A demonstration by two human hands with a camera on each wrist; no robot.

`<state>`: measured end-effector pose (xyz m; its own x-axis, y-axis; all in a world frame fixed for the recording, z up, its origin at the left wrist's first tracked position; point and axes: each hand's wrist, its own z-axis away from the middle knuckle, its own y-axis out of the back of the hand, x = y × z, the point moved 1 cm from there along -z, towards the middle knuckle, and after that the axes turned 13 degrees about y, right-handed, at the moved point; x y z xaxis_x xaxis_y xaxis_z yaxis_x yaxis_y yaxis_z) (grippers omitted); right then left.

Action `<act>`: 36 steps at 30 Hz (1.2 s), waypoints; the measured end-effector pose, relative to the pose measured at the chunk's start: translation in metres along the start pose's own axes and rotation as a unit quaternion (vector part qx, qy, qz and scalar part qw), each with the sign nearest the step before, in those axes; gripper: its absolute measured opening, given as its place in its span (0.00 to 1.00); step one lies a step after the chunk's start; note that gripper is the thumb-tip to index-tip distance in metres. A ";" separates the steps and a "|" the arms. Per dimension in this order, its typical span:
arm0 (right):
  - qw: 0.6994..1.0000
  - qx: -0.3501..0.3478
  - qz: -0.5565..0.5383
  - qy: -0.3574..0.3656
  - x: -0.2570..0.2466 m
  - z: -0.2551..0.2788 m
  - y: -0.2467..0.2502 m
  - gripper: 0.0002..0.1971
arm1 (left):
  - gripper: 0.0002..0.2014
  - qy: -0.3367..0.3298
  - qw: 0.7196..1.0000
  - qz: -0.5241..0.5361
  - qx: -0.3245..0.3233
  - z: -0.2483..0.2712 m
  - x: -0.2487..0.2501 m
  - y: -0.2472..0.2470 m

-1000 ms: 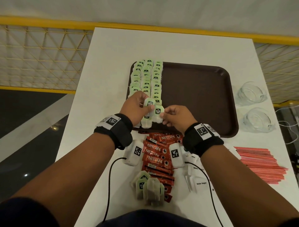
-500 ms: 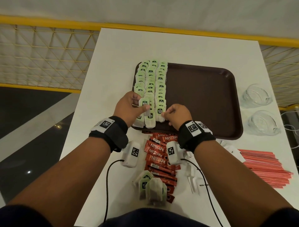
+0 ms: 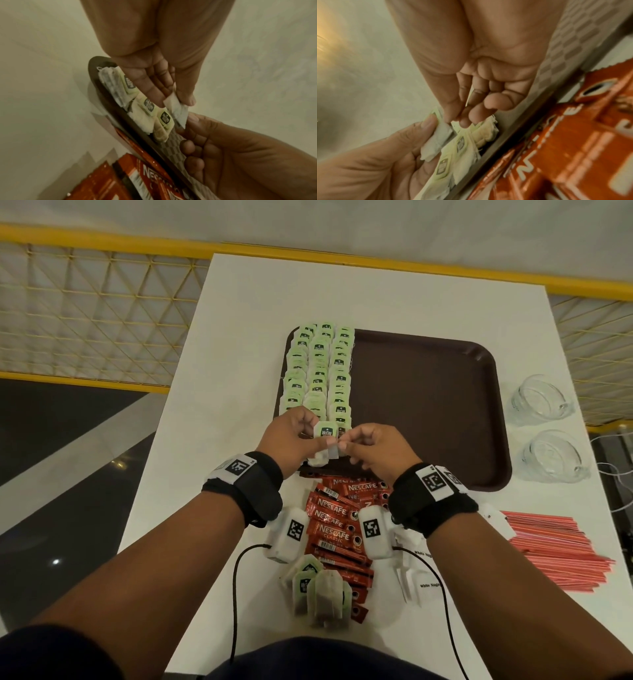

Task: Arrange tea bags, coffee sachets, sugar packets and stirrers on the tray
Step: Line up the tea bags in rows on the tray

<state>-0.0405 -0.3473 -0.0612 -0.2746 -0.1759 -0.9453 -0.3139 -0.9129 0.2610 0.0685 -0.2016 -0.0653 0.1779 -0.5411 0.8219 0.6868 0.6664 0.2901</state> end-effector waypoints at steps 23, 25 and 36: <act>0.987 0.044 0.114 -0.101 0.012 0.001 -0.002 0.05 | 0.09 -0.011 0.998 -0.049 0.044 0.004 -0.010 0.013; 0.984 0.047 0.133 -0.111 0.011 -0.003 -0.003 0.06 | 0.07 -0.015 0.998 -0.039 0.050 0.004 -0.013 0.017; 0.972 0.079 0.213 -0.067 0.002 0.009 -0.001 0.06 | 0.05 -0.025 0.994 -0.106 -0.008 0.035 -0.015 0.029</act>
<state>-0.0489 -0.3436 -0.0611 -0.5223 -0.4664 -0.7139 -0.2778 -0.6984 0.6596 0.0608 -0.1563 -0.0522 -0.0069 -0.6411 0.7674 0.7160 0.5326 0.4514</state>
